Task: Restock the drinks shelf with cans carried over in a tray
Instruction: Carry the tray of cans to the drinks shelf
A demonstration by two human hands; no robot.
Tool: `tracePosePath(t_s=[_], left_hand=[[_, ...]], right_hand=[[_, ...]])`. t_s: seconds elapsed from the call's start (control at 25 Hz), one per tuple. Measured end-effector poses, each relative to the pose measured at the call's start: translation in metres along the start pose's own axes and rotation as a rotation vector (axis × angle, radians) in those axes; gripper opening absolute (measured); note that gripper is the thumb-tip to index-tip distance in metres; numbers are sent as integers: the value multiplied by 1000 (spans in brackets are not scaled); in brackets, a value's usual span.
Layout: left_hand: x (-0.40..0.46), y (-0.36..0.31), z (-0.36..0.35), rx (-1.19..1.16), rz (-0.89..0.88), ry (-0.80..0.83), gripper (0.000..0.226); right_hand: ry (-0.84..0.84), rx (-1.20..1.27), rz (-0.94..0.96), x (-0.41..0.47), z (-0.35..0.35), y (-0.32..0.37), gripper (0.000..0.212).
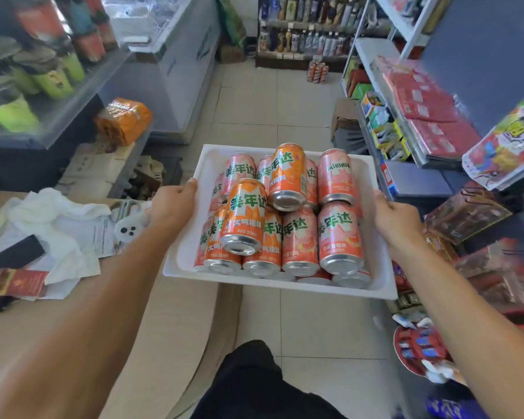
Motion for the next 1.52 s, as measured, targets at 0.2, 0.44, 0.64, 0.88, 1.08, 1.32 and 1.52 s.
tracePosePath(t_s=[0.2,0.44,0.64,0.88,1.08,1.32,1.52], left_hand=[[75,-42,-61,36,-28,33,52],[215,-85,-138,34,-6,111,50],[333,-138,-174,15,-25,107,54],[467,-198,-204,-5,-39,106,48],[588,-236,-240,40,-68,52,50],[723,-282,-273,49,-18,-10,55],[848,-311,-297,60,-26,-15,53]], right_hand=[[-6,-6,-40,87,-2,30,63],[-29,-68,-78,214,-36,92,59],[-41,-28,-83,317,-56,175,68],[-44,52,-49,433,-84,277,56],[-11,77,-7,545,-130,355,59],[20,0,76,666,-178,457,61],[14,-23,69,752,-221,538,55]])
Point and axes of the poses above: each hand's wrist, its own x-axis towards the middle knuckle, its own z-axis out of the back of the hand, y = z × x, the point moved 4 cm from there along x, towards the middle knuckle, and after that the axes turned 12 degrees about -z, right-handed, at the moved point
